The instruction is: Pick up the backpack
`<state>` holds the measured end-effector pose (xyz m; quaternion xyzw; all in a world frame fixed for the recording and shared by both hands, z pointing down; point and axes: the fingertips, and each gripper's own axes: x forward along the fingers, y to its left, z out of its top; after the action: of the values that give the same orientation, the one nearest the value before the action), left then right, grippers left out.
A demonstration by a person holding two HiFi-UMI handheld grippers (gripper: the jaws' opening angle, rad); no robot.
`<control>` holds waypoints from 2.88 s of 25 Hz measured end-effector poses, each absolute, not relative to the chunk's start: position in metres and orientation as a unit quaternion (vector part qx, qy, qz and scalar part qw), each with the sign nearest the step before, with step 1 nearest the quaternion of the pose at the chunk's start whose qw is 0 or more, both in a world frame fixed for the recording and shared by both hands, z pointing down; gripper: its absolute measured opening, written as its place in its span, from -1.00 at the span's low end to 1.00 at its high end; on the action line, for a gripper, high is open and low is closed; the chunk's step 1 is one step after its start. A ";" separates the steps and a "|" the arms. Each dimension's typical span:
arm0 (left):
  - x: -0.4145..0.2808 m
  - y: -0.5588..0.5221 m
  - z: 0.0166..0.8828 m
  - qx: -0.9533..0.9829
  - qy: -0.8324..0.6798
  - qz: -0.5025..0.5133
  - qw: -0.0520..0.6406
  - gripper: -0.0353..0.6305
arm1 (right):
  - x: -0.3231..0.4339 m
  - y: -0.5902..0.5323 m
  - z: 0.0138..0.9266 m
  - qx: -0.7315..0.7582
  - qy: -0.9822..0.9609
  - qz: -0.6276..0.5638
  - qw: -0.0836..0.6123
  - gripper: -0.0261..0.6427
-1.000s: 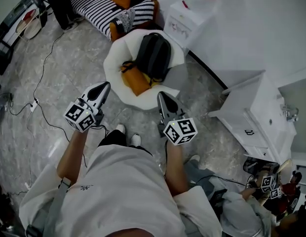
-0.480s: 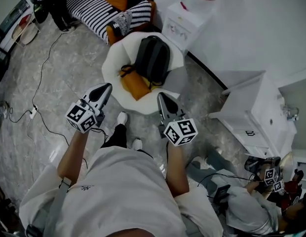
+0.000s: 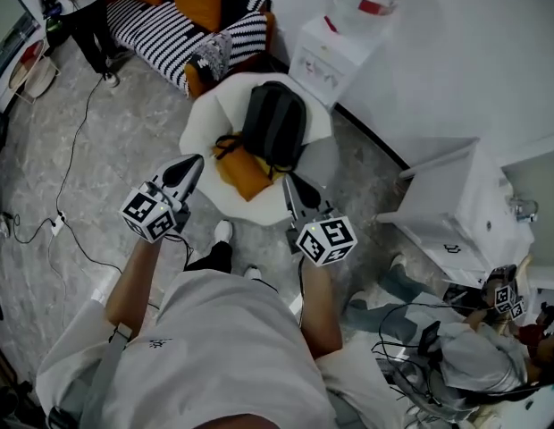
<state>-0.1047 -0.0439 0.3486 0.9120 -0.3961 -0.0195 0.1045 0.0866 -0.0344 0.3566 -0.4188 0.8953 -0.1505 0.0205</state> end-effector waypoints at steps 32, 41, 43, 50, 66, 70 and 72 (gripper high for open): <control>-0.131 -0.246 0.433 0.934 -0.318 0.026 0.160 -0.88 | 0.070 -0.201 0.415 -0.512 0.841 -0.173 -0.022 -0.90; -0.117 -0.254 0.458 0.927 -0.341 0.032 0.155 -0.88 | 0.082 -0.223 0.445 -0.494 0.854 -0.160 -0.038 -0.90; -0.112 -0.256 0.461 0.925 -0.347 0.031 0.155 -0.88 | 0.084 -0.225 0.451 -0.490 0.856 -0.162 -0.037 -0.90; -0.083 -0.293 0.494 0.916 -0.365 0.045 0.161 -0.88 | 0.103 -0.265 0.498 -0.471 0.861 -0.184 -0.050 -0.90; -0.045 -0.426 0.650 0.899 -0.374 0.104 0.201 -0.88 | 0.134 -0.386 0.659 -0.465 0.848 -0.244 -0.076 -0.90; -0.047 -0.438 0.689 0.894 -0.376 0.117 0.213 -0.88 | 0.135 -0.403 0.694 -0.463 0.848 -0.243 -0.084 -0.90; -0.045 -0.446 0.708 0.894 -0.374 0.122 0.216 -0.88 | 0.138 -0.409 0.713 -0.466 0.846 -0.244 -0.089 -0.90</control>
<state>-0.0454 -0.4460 0.7084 0.8937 -0.3741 0.1218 0.2156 0.1382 -0.4094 0.7129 -0.4655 0.8461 -0.2440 -0.0885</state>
